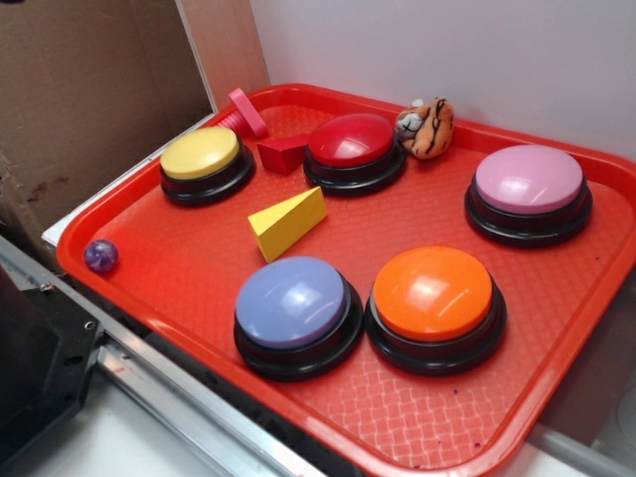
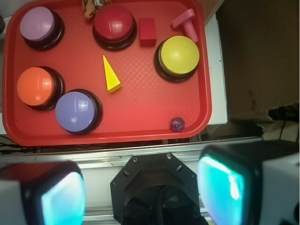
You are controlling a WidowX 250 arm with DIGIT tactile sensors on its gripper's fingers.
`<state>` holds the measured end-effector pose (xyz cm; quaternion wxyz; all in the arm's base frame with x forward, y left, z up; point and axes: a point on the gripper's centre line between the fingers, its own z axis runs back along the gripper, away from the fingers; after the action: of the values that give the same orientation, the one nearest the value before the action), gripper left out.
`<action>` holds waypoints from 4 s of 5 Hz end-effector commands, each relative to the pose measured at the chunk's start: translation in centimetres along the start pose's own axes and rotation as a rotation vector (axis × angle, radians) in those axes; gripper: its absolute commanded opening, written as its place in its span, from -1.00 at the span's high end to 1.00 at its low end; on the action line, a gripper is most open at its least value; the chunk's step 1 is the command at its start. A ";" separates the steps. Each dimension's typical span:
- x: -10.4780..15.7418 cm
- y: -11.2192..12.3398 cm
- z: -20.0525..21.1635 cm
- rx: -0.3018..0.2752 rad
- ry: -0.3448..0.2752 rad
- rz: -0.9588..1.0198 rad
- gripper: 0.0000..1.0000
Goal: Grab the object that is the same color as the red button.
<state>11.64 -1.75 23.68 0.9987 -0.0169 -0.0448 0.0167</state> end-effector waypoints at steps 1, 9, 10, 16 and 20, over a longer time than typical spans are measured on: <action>0.0 0.0 0.0 0.000 0.000 0.000 -1.00; 9.3 -3.6 -19.8 -0.120 -0.001 0.480 -1.00; 9.4 -4.0 -20.9 -0.178 0.044 0.464 -1.00; 9.9 -2.4 -16.2 -0.035 0.078 0.447 1.00; 7.0 3.2 -4.3 -0.073 -0.082 0.181 1.00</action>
<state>18.42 1.16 18.47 0.9905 -0.0574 -0.0524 0.1131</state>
